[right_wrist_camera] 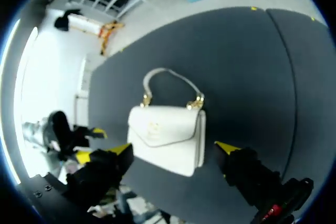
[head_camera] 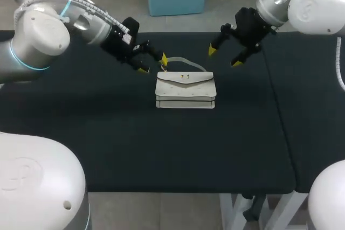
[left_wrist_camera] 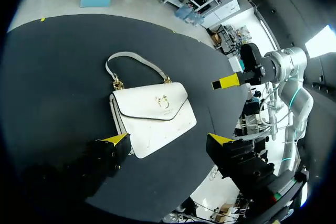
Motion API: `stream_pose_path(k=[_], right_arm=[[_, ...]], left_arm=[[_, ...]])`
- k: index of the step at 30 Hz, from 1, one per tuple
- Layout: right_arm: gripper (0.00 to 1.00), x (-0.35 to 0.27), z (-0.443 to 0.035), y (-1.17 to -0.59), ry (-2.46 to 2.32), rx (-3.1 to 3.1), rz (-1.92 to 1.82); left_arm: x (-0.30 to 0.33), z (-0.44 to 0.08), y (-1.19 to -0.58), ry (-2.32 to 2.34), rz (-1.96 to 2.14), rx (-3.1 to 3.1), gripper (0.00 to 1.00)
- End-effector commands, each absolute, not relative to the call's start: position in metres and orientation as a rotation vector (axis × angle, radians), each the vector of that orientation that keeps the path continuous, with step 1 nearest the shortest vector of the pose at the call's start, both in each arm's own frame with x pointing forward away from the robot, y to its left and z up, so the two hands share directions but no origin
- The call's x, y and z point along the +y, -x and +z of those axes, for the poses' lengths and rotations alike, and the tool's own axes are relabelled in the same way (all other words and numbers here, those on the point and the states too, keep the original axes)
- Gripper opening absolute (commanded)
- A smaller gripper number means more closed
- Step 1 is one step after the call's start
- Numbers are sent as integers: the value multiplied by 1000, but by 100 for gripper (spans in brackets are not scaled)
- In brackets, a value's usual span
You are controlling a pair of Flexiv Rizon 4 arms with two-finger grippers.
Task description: Pick up the bag, open it, inspect its contents, close it, and place it on the opposite side
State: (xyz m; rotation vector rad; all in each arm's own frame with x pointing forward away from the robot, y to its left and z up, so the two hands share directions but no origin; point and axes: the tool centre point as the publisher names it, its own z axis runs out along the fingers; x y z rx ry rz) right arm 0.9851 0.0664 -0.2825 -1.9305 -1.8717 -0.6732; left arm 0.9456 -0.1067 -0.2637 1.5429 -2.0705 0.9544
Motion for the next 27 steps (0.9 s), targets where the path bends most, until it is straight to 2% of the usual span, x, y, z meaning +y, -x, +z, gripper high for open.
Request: stream_pose_path(k=[1, 14, 27], right_arm=[[100, 65, -293, -981, 1950, -1747, -781], [100, 78, -320, -981, 1961, -1690, -818], [100, 87, -344, -979, 1939, -1617, -768]], left_arm=[[-97, -273, -941, -1723, 913, -1436, 100], [-90, -297, -930, -1771, 885, -1273, 100], [-89, -312, -933, -1726, 919, -1397, 100]])
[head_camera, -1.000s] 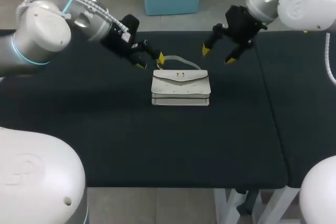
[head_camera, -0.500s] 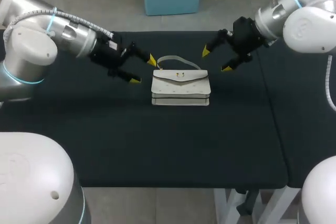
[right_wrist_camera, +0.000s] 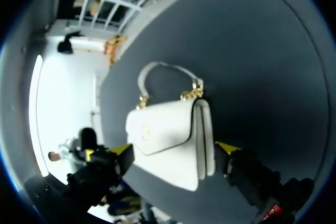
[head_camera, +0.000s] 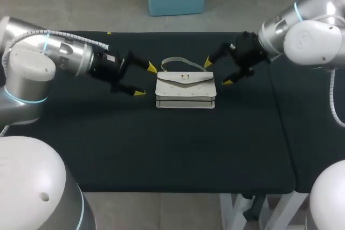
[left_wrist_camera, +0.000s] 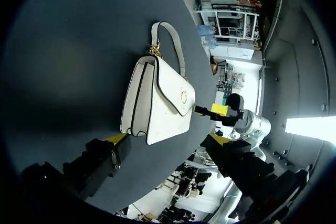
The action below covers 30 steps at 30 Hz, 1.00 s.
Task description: Pick up the bag, open it, inspect its contents, close it, and place it on the opposite side
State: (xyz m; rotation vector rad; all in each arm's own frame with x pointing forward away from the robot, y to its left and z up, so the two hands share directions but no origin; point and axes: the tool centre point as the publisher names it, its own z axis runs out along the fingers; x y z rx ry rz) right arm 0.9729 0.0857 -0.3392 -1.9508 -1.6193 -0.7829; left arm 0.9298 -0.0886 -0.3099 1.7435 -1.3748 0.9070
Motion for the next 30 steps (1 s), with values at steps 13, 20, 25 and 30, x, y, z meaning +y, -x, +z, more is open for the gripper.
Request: stream_pose_path(k=[13, 20, 25, 30], right_arm=[[100, 97, -355, -985, 1907, -1543, -737], [100, 101, -357, -986, 1897, -1517, -724], [93, 101, -359, -986, 1889, -1488, -706], [80, 102, -361, -985, 1883, -1470, -697]], left_arm=[[-89, -335, -967, -1686, 935, -1375, 83], [-98, -344, -977, -1659, 927, -1360, 73], [-105, -346, -981, -1638, 926, -1360, 61], [-109, -347, -982, -1617, 925, -1366, 50]])
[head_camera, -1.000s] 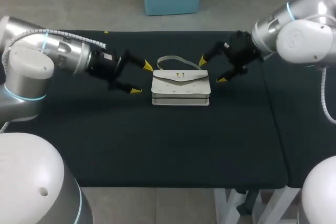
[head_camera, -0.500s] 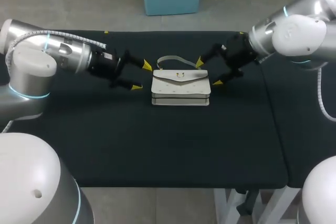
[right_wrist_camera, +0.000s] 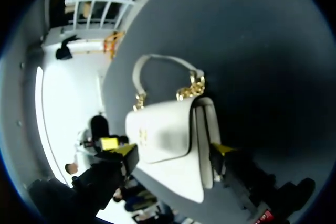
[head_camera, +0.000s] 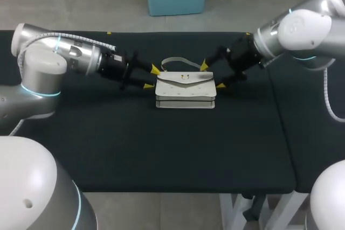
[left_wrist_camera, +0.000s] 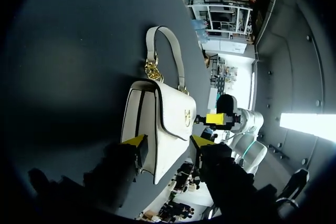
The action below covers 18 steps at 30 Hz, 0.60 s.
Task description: Pick up the bag, open it, inspect its contents, close it, and place it on the opposite side
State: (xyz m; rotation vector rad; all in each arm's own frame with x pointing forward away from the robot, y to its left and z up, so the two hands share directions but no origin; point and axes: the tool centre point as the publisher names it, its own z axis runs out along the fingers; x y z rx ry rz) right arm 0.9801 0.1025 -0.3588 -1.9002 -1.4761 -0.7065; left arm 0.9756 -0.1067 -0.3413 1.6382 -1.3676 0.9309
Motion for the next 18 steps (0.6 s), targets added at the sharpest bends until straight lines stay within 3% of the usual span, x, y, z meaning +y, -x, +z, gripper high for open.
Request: stream_pose_path(k=[1, 10, 15, 18], right_arm=[[79, 102, -361, -985, 1877, -1465, -700], [75, 109, -365, -983, 1836, -1437, -705], [68, 112, -365, -982, 1822, -1428, -713], [58, 115, -368, -981, 1814, -1420, -714]], left_arm=[[-110, -347, -981, -1615, 925, -1367, 49], [-116, -356, -984, -1603, 912, -1381, 49], [-120, -358, -988, -1586, 918, -1374, 47], [-122, -362, -991, -1588, 914, -1374, 45]])
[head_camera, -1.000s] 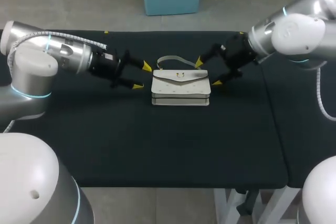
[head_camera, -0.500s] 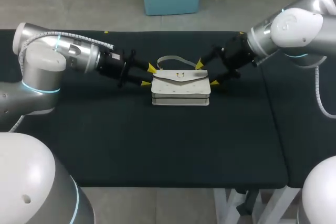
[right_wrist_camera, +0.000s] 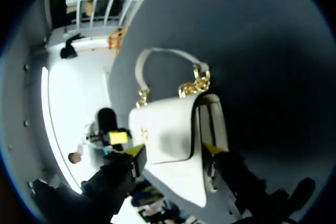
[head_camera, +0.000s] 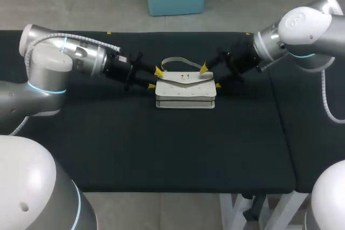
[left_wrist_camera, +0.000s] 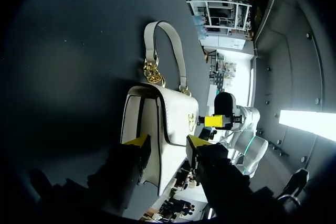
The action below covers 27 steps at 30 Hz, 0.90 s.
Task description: Pick up the bag, open it, inspect its contents, close it, and place it on the opposite side
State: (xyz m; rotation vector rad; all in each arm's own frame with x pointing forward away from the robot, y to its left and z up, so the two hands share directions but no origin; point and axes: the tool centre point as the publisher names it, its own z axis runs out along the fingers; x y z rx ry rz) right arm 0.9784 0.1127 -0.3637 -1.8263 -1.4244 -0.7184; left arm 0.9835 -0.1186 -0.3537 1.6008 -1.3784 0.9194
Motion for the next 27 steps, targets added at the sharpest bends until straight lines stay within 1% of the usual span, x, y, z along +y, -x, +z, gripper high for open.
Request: stream_pose_path(k=[1, 2, 3, 4, 6, 7, 10, 11, 12, 13, 19, 20, 21, 22, 23, 25, 26, 27], right_arm=[[54, 116, -369, -981, 1813, -1418, -712], [50, 117, -371, -981, 1810, -1413, -708], [50, 117, -372, -980, 1809, -1411, -707], [50, 118, -374, -980, 1807, -1408, -703], [49, 119, -376, -980, 1805, -1405, -700], [49, 120, -377, -979, 1803, -1403, -698], [46, 120, -380, -979, 1802, -1399, -694], [36, 120, -381, -978, 1802, -1397, -694], [14, 119, -381, -978, 1805, -1391, -695], [0, 119, -382, -978, 1808, -1389, -696], [0, 116, -382, -977, 1809, -1376, -704], [13, 116, -381, -977, 1808, -1376, -707], [27, 115, -381, -977, 1809, -1374, -713], [40, 115, -380, -977, 1810, -1372, -715], [45, 115, -380, -977, 1811, -1371, -718], [46, 115, -380, -977, 1812, -1370, -722], [45, 115, -380, -977, 1812, -1369, -724], [40, 115, -380, -977, 1813, -1367, -726]], left_arm=[[-123, -363, -992, -1593, 912, -1374, 44], [-123, -364, -993, -1595, 910, -1373, 42], [-123, -366, -993, -1598, 907, -1371, 38], [-123, -367, -994, -1603, 906, -1368, 31], [-123, -368, -995, -1603, 903, -1362, 9], [-123, -369, -996, -1606, 902, -1362, 0], [-124, -371, -996, -1608, 899, -1362, 0], [-123, -372, -996, -1609, 899, -1363, 0], [-123, -373, -996, -1611, 898, -1363, 0], [-123, -374, -997, -1613, 898, -1361, 0], [-122, -374, -997, -1613, 897, -1368, 0], [-121, -373, -996, -1612, 900, -1369, 23], [-121, -372, -996, -1609, 905, -1373, 38], [-121, -371, -996, -1607, 907, -1375, 44], [-121, -370, -996, -1606, 909, -1376, 46], [-121, -370, -996, -1606, 913, -1378, 42], [-121, -370, -996, -1608, 914, -1378, 24], [-121, -371, -997, -1610, 915, -1378, 0]])
